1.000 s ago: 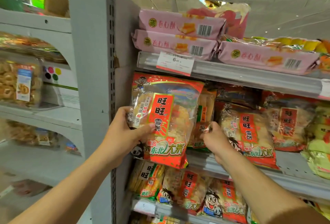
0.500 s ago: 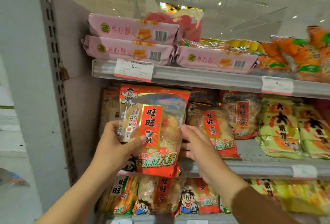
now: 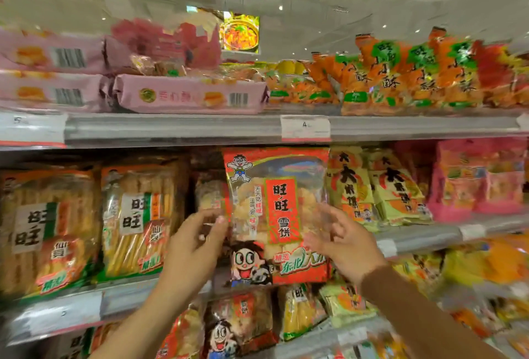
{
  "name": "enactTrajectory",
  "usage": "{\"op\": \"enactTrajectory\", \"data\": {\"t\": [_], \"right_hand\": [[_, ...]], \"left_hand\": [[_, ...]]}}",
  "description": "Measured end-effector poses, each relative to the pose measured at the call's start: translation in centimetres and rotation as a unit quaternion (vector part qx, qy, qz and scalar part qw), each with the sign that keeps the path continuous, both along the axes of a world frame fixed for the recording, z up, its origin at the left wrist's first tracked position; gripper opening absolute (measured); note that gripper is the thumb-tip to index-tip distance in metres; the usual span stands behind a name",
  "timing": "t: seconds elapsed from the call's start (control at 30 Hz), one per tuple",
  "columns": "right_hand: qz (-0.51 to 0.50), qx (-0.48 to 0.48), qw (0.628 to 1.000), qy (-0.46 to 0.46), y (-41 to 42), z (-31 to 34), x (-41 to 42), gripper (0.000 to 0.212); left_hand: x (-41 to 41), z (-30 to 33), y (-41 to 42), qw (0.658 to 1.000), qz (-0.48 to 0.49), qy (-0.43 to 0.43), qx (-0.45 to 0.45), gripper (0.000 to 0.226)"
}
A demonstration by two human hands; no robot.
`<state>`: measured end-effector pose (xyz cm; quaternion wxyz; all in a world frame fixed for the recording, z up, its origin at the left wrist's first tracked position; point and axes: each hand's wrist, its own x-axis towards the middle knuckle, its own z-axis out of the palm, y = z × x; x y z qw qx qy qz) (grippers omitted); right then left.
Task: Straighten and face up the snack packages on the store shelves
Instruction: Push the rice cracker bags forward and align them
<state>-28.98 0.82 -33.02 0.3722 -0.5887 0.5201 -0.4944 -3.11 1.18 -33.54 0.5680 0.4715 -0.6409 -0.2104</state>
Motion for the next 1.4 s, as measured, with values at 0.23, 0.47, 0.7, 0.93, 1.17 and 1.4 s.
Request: {"op": "enactTrajectory", "data": {"t": [0.23,0.47,0.7,0.93,1.17,1.4], "right_hand": [[0.003,-0.005,1.0,-0.011,-4.8,0.0,-9.7,0.08],[0.021,-0.006,1.0,-0.013,-9.6,-1.0,-11.1,0.075],[0.024,-0.007,0.998,0.058,-11.9,-1.7,-7.7,0.077],[0.018,-0.002,0.988,0.152,-11.6,-1.8,-6.6,0.082],[-0.009,0.023,0.979,0.204,-11.9,-2.5,-5.1,0.099],[-0.094,-0.101,0.952,0.272,-10.7,-4.2,-4.1,0.083]], "left_hand": [[-6.8,-1.7,-4.1,0.871,0.149,-0.449,-0.13,0.043],[-8.4,-3.8,-6.4,0.83,0.193,-0.521,0.054,0.054],[-7.6,-3.0,-6.7,0.825,0.245,-0.499,0.102,0.056],[-9.3,-2.4,-8.6,0.828,0.261,-0.486,0.102,0.071],[-8.2,-3.0,-9.1,0.846,0.232,-0.471,0.095,0.062],[-8.0,-2.8,-7.7,0.839,0.224,-0.495,0.017,0.057]]}}
